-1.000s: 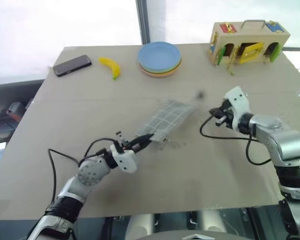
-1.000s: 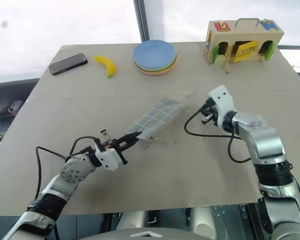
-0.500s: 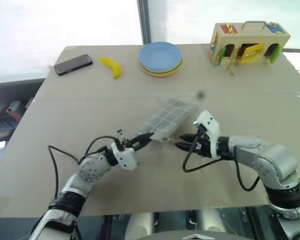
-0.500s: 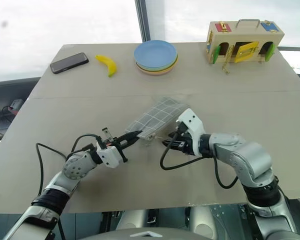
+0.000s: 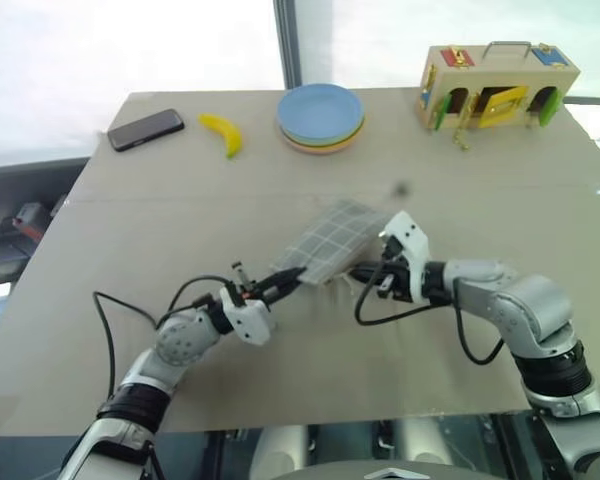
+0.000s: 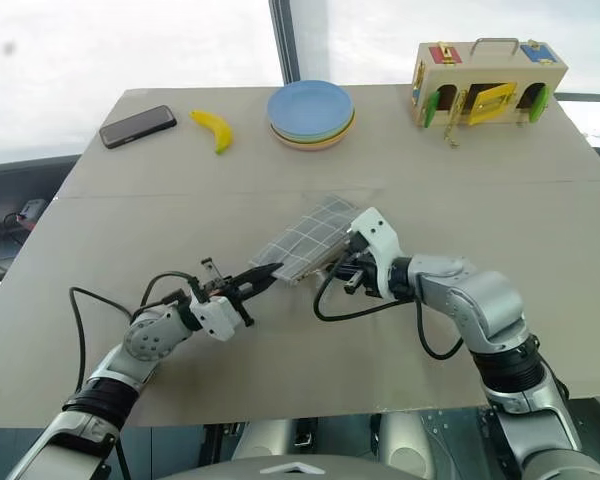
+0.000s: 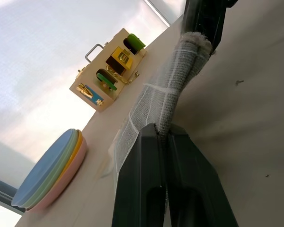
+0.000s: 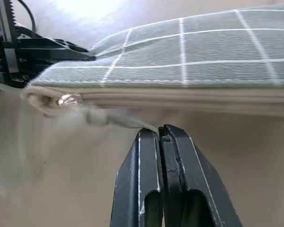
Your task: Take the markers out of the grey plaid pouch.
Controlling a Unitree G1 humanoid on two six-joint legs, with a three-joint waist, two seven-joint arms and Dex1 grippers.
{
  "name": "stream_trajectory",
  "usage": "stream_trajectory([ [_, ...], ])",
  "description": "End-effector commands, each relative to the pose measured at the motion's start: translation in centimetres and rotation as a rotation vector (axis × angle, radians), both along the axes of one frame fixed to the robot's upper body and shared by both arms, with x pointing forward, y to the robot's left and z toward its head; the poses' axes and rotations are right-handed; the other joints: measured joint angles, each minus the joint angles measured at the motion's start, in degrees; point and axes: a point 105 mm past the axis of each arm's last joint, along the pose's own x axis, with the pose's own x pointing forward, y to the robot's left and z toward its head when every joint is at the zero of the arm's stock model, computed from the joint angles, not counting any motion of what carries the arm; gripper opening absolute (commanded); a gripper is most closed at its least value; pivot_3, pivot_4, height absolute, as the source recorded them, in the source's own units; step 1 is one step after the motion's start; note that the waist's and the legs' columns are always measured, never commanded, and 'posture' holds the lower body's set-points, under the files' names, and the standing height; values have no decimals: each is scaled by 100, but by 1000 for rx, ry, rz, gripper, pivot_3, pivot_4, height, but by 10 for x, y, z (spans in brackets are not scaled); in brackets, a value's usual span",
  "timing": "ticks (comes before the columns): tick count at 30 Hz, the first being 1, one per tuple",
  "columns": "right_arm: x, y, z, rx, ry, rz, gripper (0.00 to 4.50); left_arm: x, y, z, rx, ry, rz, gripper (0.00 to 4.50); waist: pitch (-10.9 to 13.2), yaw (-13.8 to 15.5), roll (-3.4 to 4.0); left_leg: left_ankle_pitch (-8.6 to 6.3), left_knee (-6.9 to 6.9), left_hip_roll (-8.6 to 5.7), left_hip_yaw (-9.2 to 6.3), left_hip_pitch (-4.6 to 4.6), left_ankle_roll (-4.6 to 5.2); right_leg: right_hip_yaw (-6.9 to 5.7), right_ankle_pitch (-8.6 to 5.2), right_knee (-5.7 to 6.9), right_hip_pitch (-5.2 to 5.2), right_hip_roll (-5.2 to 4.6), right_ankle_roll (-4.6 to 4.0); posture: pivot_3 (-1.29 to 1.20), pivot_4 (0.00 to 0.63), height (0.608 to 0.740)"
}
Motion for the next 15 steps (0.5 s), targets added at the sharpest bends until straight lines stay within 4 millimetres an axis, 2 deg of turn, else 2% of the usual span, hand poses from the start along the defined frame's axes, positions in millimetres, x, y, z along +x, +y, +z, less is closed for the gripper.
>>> stream_trajectory([
  [1,14,-14,15,12,-65,-68,101,-7,4,-9,13,17,2,0,-1,-16,2,0,0,1,0,0,0,0,0,0,0,1,0,0,150,740],
  [6,44,-38,15,-17,-94,-244,101,-8,3,-6,12,13,-10,0,-2,-35,2,0,1,0,7,2,0,5,0,2,0,2,0,0,150,740],
  [12,62,-60,20,-35,-134,-369,101,-9,1,0,-10,11,-22,0,-1,-67,2,0,-2,-3,13,1,0,8,11,2,-2,2,-18,0,150,740],
  [15,74,-82,23,-53,-159,-477,101,-10,0,4,-36,24,-29,0,-1,-85,2,0,-2,-3,15,1,0,9,11,2,-2,2,-17,0,150,740],
])
